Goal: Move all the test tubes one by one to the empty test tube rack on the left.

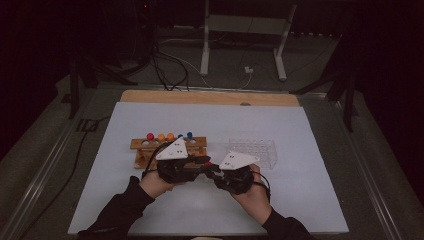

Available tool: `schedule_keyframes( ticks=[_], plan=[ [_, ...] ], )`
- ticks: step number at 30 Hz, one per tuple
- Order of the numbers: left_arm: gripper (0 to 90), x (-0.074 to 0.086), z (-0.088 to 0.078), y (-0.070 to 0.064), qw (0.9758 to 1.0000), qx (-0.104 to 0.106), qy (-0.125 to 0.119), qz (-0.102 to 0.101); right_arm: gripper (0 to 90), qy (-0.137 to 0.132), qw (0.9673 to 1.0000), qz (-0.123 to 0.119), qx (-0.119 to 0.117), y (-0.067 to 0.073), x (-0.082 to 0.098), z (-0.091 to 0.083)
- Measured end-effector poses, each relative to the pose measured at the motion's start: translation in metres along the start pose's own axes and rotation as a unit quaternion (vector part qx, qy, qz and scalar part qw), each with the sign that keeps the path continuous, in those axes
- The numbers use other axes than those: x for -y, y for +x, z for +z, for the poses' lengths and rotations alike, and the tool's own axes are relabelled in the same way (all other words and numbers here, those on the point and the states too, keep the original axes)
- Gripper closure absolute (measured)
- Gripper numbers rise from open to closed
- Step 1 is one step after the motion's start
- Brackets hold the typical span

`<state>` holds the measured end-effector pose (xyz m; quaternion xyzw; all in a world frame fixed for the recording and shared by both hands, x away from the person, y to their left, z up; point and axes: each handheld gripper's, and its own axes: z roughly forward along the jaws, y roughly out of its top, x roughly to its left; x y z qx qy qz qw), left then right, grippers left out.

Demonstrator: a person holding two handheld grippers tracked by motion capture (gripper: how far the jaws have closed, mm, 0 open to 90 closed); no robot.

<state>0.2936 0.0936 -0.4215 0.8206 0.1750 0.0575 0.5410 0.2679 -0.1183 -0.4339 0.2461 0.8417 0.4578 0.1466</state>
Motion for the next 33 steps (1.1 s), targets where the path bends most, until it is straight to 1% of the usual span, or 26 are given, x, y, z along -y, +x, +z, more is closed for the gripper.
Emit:
schedule_keyframes(
  ticks=[1,3,6,7,8,10,11,12,13,14,15,16,17,18,19,20,21,23,24,25,27,28,30,32,33],
  plan=[
    [70.0,0.0,0.0,0.0,1.0,0.0,0.002,0.0,75.0,0.0,1.0,-0.001,0.001,0.0,0.0,0.0],
    [70.7,0.0,0.001,0.0,1.0,-0.002,0.003,0.006,75.0,-0.001,1.0,0.0,0.001,-0.001,0.0,0.0],
    [71.3,-0.001,0.0,0.0,1.0,-0.006,0.001,0.008,74.4,-0.003,1.0,0.003,0.001,-0.001,0.001,0.0],
    [71.6,-0.001,-0.001,0.0,1.0,-0.004,-0.001,0.006,73.7,-0.006,1.0,0.004,0.001,-0.001,0.001,0.0],
    [71.6,-0.002,-0.003,0.001,0.9999,-0.008,0.0,0.009,70.2,-0.009,0.9999,0.006,0.001,-0.002,0.001,0.0],
    [71.7,-0.004,-0.008,0.002,0.9998,-0.017,0.001,0.014,59.3,-0.013,0.9998,0.01,0.006,-0.003,0.001,-0.001],
    [71.7,-0.005,-0.012,0.003,0.9996,-0.024,0.0,0.016,57.3,-0.017,0.9997,0.014,0.007,-0.004,0.002,-0.002],
    [71.7,-0.006,-0.015,0.004,0.9994,-0.03,-0.001,0.017,54.5,-0.021,0.9996,0.016,0.005,-0.005,0.002,-0.003],
    [71.7,-0.008,-0.019,0.005,0.9993,-0.033,-0.003,0.019,49.4,-0.024,0.9995,0.02,0.004,-0.006,0.002,-0.004],
    [71.7,-0.009,-0.023,0.006,0.999,-0.038,-0.007,0.019,47.2,-0.026,0.9995,0.019,0.002,-0.008,0.002,-0.004],
    [71.7,-0.01,-0.027,0.008,0.9988,-0.043,-0.007,0.02,47.1,-0.029,0.9993,0.022,-0.006,-0.009,0.002,-0.005],
    [71.7,-0.012,-0.032,0.009,0.9986,-0.049,-0.009,0.02,41.1,-0.032,0.9991,0.026,-0.01,-0.01,0.002,-0.006],
    [71.7,-0.013,-0.036,0.011,0.9982,-0.056,-0.01,0.02,33.8,-0.031,0.999,0.031,0.0,-0.011,0.002,-0.006],
    [71.7,-0.014,-0.041,0.012,0.9979,-0.061,-0.011,0.02,33.6,-0.03,0.999,0.033,0.007,-0.011,0.002,-0.006],
    [71.7,-0.016,-0.046,0.014,0.9975,-0.067,-0.012,0.018,32.1,-0.032,0.9988,0.036,0.006,-0.011,0.003,-0.007],
    [71.7,-0.018,-0.05,0.015,0.9967,-0.078,-0.012,0.017,27.9,-0.036,0.9986,0.038,0.007,-0.012,0.004,-0.007],
    [71.7,-0.019,-0.055,0.017,0.9964,-0.083,-0.011,0.016,24.3,-0.037,0.9986,0.038,0.01,-0.012,0.004,-0.008],
    [71.7,-0.021,-0.065,0.019,0.9951,-0.097,-0.014,0.016,20.4,-0.041,0.9983,0.039,0.013,-0.012,0.005,-0.009],
    [71.7,-0.022,-0.07,0.021,0.9945,-0.102,-0.015,0.016,16.0,-0.043,0.9981,0.043,0.014,-0.013,0.005,-0.01],
    [71.7,-0.023,-0.075,0.022,0.9935,-0.111,-0.017,0.017,11.6,-0.042,0.9979,0.045,0.018,-0.014,0.006,-0.01],
    [71.7,-0.024,-0.084,0.024,0.9915,-0.128,-0.019,0.016,3.1,-0.045,0.998,0.042,0.014,-0.015,0.007,-0.012],
    [71.7,-0.025,-0.089,0.026,0.9905,-0.136,-0.019,0.016,0.8,-0.044,0.9981,0.04,0.016,-0.015,0.007,-0.013],
    [71.7,-0.025,-0.098,0.029,0.9875,-0.155,-0.018,0.018,0.7,-0.048,0.998,0.038,0.017,-0.016,0.007,-0.015],
    [71.7,-0.025,-0.107,0.033,0.985,-0.17,-0.023,0.014,0.0,-0.05,0.9978,0.039,0.018,-0.016,0.007,-0.017],
    [71.7,-0.025,-0.112,0.035,0.9833,-0.18,-0.023,0.012,0.0,-0.053,0.9976,0.04,0.018,-0.017,0.007,-0.018]
  ],
)
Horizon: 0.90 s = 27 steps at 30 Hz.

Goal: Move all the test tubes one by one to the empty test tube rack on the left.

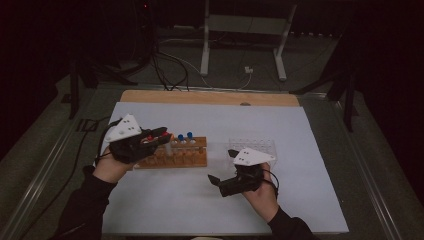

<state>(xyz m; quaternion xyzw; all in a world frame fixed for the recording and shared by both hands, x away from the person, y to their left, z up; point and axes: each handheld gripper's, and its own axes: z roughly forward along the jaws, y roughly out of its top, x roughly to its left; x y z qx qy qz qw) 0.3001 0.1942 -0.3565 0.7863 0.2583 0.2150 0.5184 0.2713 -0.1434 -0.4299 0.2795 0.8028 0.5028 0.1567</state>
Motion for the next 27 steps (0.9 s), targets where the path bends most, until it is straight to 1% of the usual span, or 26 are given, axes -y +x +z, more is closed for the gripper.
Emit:
schedule_keyframes(
  ticks=[2,4,5,7,9,10,11,12,13,14,17,18,19,20,21,24,27],
  plan=[
    [71.7,0.0,-0.008,0.007,0.9998,-0.02,0.0,-0.001,0.0,-0.004,1.0,-0.003,0.001,0.0,0.0,-0.001],
    [71.7,0.001,-0.016,0.015,0.9993,-0.037,-0.003,-0.009,0.0,-0.002,1.0,-0.007,0.0,0.0,-0.001,-0.002],
    [71.7,0.002,-0.019,0.019,0.9987,-0.049,-0.001,-0.009,0.0,-0.002,0.9999,-0.01,0.004,0.0,0.0,-0.002],
    [71.7,0.004,-0.025,0.025,0.9979,-0.063,0.0,-0.013,0.0,0.0,1.0,-0.01,0.002,0.0,0.0,-0.001],
    [71.7,0.008,-0.028,0.032,0.9963,-0.084,0.001,-0.017,0.0,-0.001,0.9999,-0.011,0.004,0.0,0.0,-0.001],
    [71.7,0.01,-0.029,0.036,0.9957,-0.09,-0.001,-0.021,0.0,-0.002,0.9999,-0.011,0.003,-0.001,0.0,-0.001],
    [71.7,0.013,-0.029,0.04,0.9955,-0.089,-0.006,-0.03,0.0,-0.002,0.9999,-0.012,0.005,0.0,0.0,-0.001],
    [71.7,0.016,-0.028,0.043,0.995,-0.093,-0.01,-0.035,0.0,-0.003,0.9999,-0.013,0.005,0.0,0.0,-0.001],
    [71.7,0.02,-0.027,0.046,0.9944,-0.097,-0.009,-0.041,0.0,-0.004,0.9999,-0.013,0.004,0.0,0.0,-0.001],
    [71.7,0.023,-0.025,0.049,0.9944,-0.095,-0.009,-0.046,0.0,-0.005,0.9999,-0.014,0.005,0.0,0.0,-0.002],
    [71.8,0.031,-0.019,0.053,0.9932,-0.108,-0.006,-0.043,0.0,-0.007,0.9998,-0.015,0.005,0.0,0.0,-0.002],
    [71.7,0.034,-0.017,0.055,0.9937,-0.102,-0.008,-0.047,0.0,-0.007,0.9999,-0.015,0.005,0.0,0.001,-0.002],
    [71.7,0.038,-0.014,0.056,0.9938,-0.101,-0.009,-0.047,0.0,-0.005,0.9999,-0.016,0.004,-0.001,0.001,-0.002],
    [71.7,0.041,-0.011,0.057,0.9928,-0.11,-0.006,-0.047,0.0,-0.005,0.9998,-0.017,0.005,-0.001,0.001,-0.002],
    [71.7,0.044,-0.008,0.06,0.9931,-0.104,0.0,-0.053,0.0,-0.005,0.9998,-0.017,0.004,-0.001,0.001,-0.001],
    [71.8,0.053,0.0,0.062,0.9931,-0.099,0.019,-0.06,0.0,-0.003,0.9998,-0.018,0.005,-0.001,0.001,-0.001],
    [71.8,0.059,0.008,0.061,0.9931,-0.094,0.034,-0.061,0.0,-0.002,0.9998,-0.018,0.004,-0.001,0.002,-0.001]
  ],
)
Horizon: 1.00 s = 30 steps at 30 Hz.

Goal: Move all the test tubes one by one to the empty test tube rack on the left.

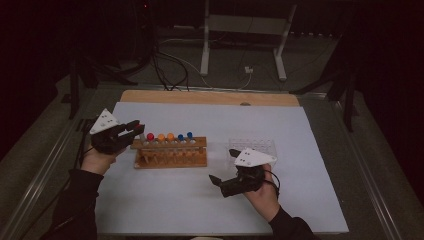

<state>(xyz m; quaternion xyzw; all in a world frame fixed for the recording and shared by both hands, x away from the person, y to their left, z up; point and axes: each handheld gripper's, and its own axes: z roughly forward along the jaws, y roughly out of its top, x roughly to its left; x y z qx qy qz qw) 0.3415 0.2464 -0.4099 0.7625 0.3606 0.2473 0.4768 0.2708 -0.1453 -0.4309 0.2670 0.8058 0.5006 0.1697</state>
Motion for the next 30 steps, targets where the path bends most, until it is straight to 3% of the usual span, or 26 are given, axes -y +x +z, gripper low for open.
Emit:
schedule_keyframes(
  ticks=[6,11,16,22,24,27,30],
  plan=[
    [71.7,0.012,0.011,-0.003,0.9996,0.002,0.027,-0.001,0.0,0.003,1.0,0.001,-0.001,0.0,0.0,0.0],
    [71.8,0.015,0.009,0.0,0.9997,0.006,0.019,-0.015,0.0,0.006,1.0,0.002,-0.002,0.0,0.001,0.001],
    [71.7,0.019,0.013,0.0,0.9989,0.007,0.045,-0.012,0.1,0.008,1.0,0.002,-0.004,0.0,0.001,0.001],
    [71.5,0.02,0.013,0.0,0.9988,0.008,0.047,-0.012,0.1,0.01,0.9999,0.003,-0.004,-0.001,0.001,0.001],
    [70.4,0.02,0.011,0.001,0.9987,0.017,0.047,-0.012,0.1,0.009,0.9999,0.002,-0.004,-0.001,0.001,0.001],
    [51.7,0.019,0.006,0.0,0.998,0.043,0.045,-0.012,0.1,0.008,1.0,0.003,-0.004,-0.001,0.0,0.0],
    [34.3,0.017,-0.001,-0.003,0.9979,0.046,0.044,-0.009,0.1,0.006,1.0,0.004,-0.003,-0.002,0.0,-0.001]
  ],
)
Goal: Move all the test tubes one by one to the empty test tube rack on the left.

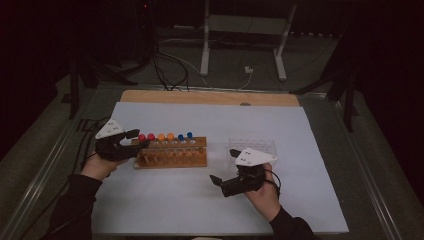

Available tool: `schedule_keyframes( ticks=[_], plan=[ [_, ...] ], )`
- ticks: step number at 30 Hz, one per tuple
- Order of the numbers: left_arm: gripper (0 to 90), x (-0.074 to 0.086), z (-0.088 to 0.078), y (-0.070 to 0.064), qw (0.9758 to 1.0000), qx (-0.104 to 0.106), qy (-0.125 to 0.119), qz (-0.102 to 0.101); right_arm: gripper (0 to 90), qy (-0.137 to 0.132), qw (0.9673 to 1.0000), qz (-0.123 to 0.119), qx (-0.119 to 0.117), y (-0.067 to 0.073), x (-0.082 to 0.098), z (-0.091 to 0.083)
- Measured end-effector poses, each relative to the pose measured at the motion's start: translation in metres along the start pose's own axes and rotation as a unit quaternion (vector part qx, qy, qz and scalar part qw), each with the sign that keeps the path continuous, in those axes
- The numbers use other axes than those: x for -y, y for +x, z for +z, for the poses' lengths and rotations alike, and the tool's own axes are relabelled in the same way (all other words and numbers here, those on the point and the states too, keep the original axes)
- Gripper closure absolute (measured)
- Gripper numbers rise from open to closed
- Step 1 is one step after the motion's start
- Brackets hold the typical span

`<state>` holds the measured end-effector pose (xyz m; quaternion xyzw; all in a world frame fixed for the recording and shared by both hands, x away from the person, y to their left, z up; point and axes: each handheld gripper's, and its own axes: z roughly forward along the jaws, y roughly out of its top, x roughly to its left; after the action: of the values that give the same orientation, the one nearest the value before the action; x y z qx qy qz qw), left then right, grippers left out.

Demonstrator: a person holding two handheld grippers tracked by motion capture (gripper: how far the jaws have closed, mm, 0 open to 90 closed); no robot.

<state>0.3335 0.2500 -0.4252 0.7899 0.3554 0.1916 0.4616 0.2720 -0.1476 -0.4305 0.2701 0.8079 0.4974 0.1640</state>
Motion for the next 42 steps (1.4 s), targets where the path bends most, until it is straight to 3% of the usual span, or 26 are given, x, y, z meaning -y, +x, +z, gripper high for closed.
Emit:
schedule_keyframes(
  ticks=[4,7,12,21,27,36,42],
  plan=[
    [19.3,0.001,-0.007,-0.007,1.0,-0.006,-0.003,-0.002,0.1,-0.001,1.0,-0.001,0.001,0.0,0.0,-0.001],
    [15.0,0.002,-0.013,-0.014,1.0,0.001,-0.009,-0.003,0.1,-0.002,1.0,-0.001,0.001,0.0,0.0,0.0],
    [2.0,0.005,-0.019,-0.025,0.9987,0.046,-0.021,-0.012,0.1,0.001,1.0,0.0,0.002,-0.001,0.001,0.001],
    [1.2,0.023,-0.015,-0.05,0.9958,0.091,0.002,0.009,0.1,0.001,1.0,0.0,0.002,-0.002,0.002,0.001],
    [1.1,0.036,-0.009,-0.062,0.9937,0.111,0.01,0.01,0.1,0.004,1.0,0.0,0.002,-0.002,0.003,0.002],
    [1.2,0.055,0.001,-0.074,0.992,0.124,0.025,0.011,0.1,0.007,1.0,0.001,0.001,-0.002,0.004,0.002],
    [1.2,0.065,0.006,-0.078,0.9929,0.115,0.02,0.024,0.1,0.006,1.0,0.001,0.0,-0.002,0.004,0.002]
  ],
)
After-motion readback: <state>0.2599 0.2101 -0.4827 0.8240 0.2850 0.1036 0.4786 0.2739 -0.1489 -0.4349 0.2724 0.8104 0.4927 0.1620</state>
